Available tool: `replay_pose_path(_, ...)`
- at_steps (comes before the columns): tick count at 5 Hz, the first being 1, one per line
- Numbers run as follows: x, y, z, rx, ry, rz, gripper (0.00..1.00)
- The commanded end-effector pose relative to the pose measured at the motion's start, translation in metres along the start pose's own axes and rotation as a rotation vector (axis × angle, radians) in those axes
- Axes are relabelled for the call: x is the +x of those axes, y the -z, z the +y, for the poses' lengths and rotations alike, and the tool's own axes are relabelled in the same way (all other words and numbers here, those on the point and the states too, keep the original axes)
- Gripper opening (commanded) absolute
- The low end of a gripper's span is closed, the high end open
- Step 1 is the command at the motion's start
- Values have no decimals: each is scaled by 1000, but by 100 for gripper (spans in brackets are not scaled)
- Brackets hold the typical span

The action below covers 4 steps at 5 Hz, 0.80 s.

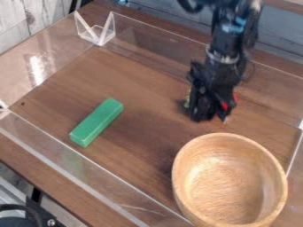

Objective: Move the red object to the left side of the table

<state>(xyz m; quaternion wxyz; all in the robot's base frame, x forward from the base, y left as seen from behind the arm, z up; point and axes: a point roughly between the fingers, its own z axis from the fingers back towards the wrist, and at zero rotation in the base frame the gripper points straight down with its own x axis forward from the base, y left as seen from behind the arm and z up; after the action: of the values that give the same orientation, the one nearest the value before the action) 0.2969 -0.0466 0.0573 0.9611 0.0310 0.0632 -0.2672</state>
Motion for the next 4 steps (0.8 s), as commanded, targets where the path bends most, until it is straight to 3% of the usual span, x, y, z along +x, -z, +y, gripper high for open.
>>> replay_pose_path(1, 5, -27, 11, 22, -26, -79, 0)
replay_pose_path(2, 7, -24, 19, 5, -45, -90, 100)
replay_pose_path(3, -6, -28, 21, -9, -13, -100, 0)
replay_pose_path(4, -20, -32, 21, -19, 25, -110, 0)
